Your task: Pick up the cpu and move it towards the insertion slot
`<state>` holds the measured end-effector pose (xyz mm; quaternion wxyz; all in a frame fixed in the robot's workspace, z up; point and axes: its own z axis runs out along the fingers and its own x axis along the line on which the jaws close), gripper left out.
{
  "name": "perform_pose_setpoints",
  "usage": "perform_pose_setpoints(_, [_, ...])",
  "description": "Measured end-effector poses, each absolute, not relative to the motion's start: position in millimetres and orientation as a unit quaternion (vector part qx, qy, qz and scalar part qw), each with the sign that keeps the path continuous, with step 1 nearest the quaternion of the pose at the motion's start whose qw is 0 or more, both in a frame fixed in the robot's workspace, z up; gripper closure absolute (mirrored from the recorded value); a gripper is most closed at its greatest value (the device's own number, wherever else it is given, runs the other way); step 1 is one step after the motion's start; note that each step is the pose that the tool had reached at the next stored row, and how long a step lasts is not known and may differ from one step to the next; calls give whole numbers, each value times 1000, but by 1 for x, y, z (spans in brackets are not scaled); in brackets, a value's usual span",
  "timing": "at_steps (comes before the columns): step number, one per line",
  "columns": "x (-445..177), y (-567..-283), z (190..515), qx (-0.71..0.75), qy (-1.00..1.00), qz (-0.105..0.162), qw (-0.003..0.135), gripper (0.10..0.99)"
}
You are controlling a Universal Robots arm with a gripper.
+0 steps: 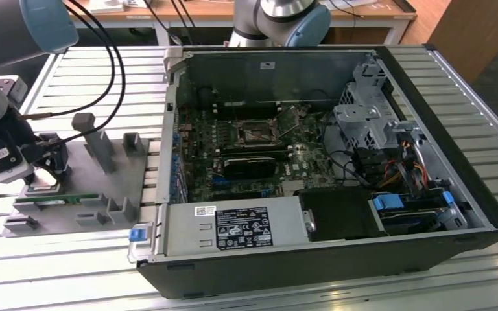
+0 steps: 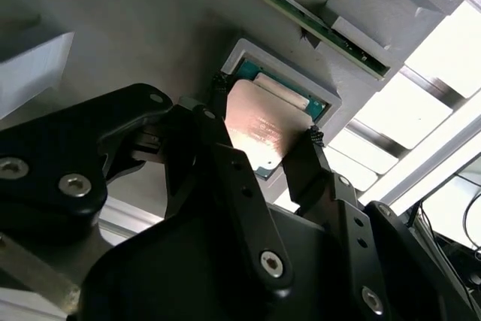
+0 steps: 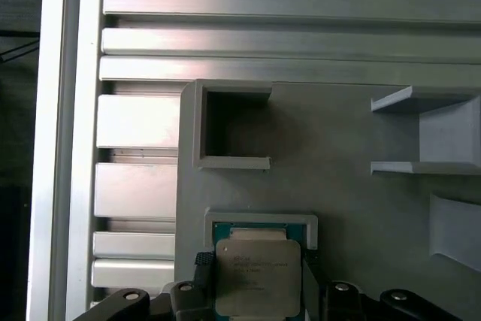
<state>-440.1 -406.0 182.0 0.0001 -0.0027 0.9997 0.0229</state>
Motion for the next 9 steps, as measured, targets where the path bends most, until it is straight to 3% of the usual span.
perform_pose_setpoints(9, [-440, -406, 190, -3, 1000, 23, 0, 545])
